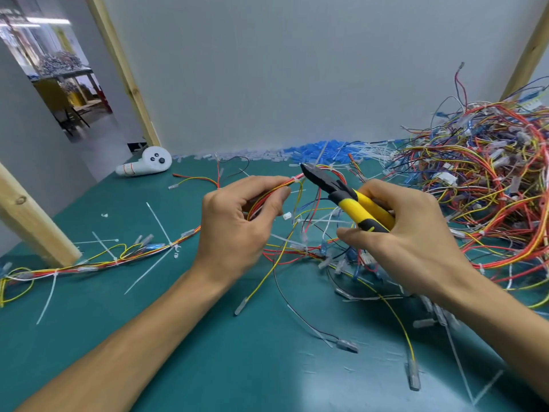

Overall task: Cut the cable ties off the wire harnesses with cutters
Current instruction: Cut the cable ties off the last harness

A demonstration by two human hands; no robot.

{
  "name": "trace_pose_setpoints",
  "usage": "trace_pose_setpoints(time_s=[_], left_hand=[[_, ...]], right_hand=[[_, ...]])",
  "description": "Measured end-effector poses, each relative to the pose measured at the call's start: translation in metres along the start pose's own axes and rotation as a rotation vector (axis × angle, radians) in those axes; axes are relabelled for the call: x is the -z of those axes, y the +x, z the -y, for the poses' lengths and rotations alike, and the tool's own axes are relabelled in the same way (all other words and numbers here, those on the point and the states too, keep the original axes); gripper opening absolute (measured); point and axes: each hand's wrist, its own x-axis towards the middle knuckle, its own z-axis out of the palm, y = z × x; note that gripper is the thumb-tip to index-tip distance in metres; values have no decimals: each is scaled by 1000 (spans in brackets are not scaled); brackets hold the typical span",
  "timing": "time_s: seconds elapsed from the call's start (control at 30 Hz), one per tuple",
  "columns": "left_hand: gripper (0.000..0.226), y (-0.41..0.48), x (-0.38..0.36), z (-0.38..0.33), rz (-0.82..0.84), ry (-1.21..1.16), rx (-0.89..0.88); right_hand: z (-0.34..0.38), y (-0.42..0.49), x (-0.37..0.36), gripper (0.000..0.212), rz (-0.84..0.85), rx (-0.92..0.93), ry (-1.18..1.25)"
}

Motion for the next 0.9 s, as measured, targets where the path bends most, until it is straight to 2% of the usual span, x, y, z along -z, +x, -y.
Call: trace_pose_setpoints(time_s=[0.17,0.3,0.43,0.7,0.77,0.9], left_hand=[[7,2,4,-5,-28,125,-122],[7,1,2,-6,-17,132,-130],[8,-1,2,-5,-10,104,-117],[8,-2,1,-8,43,-75,-2],[7,-3,1,-11,43,-86,-13],[7,-2,1,-15,44,-124,-7]], right_hand=[[-2,-2,2,30,-28,77,-155],[0,-1,4,29,-64,157,-289],[2,-2,3,29,-22,188,-373],[4,-2,3,29,-25,169,-337],[3,-2,4,30,-28,131,-266],[5,1,7,33,71,32,-74]])
